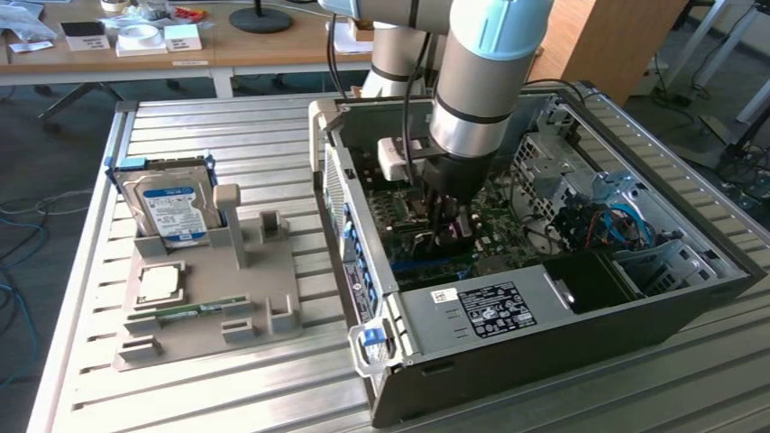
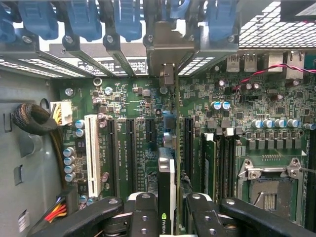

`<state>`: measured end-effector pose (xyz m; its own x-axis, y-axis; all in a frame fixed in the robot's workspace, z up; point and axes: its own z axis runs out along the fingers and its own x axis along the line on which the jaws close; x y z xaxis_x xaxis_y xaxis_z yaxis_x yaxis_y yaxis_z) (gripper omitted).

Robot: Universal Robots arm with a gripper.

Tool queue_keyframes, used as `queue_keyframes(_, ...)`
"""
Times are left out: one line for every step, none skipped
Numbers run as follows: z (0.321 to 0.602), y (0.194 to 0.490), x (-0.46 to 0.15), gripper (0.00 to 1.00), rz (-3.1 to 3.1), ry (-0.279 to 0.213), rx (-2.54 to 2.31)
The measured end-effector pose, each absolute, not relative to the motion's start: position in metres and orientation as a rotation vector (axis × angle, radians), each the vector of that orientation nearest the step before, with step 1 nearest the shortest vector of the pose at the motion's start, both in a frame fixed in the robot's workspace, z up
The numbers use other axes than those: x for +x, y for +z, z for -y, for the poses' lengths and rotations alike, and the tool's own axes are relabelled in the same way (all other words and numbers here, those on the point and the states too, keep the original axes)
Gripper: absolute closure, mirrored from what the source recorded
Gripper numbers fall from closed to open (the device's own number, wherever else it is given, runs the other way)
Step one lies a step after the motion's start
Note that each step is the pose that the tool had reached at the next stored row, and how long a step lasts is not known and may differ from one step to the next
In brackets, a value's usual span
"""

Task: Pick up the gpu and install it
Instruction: 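Insert the gpu into the slot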

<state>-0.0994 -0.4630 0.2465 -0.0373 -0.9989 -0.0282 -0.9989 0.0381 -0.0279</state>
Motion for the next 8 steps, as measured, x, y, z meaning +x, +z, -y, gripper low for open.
queue_keyframes(0.463, 0.2459, -0.0994, 0.73, -2.234, -0.001, -2.152)
queue_keyframes(0.4631, 0.2456, -0.0994, 0.73, -2.234, -0.001, -2.152)
queue_keyframes(0.4631, 0.2455, -0.0994, 0.73, -2.235, -0.001, -2.152)
queue_keyframes(0.4631, 0.2455, -0.0994, 0.73, -2.235, -0.001, -2.152)
queue_keyframes(0.4631, 0.2454, -0.0994, 0.73, -2.235, -0.001, -2.152)
queue_keyframes(0.4631, 0.2453, -0.0994, 0.73, -2.234, -0.001, -2.152)
queue_keyframes(0.463, 0.2449, -0.0994, 0.73, -2.234, -0.001, -2.152)
queue_keyframes(0.4631, 0.244, -0.0994, 0.73, -2.235, -0.001, -2.152)
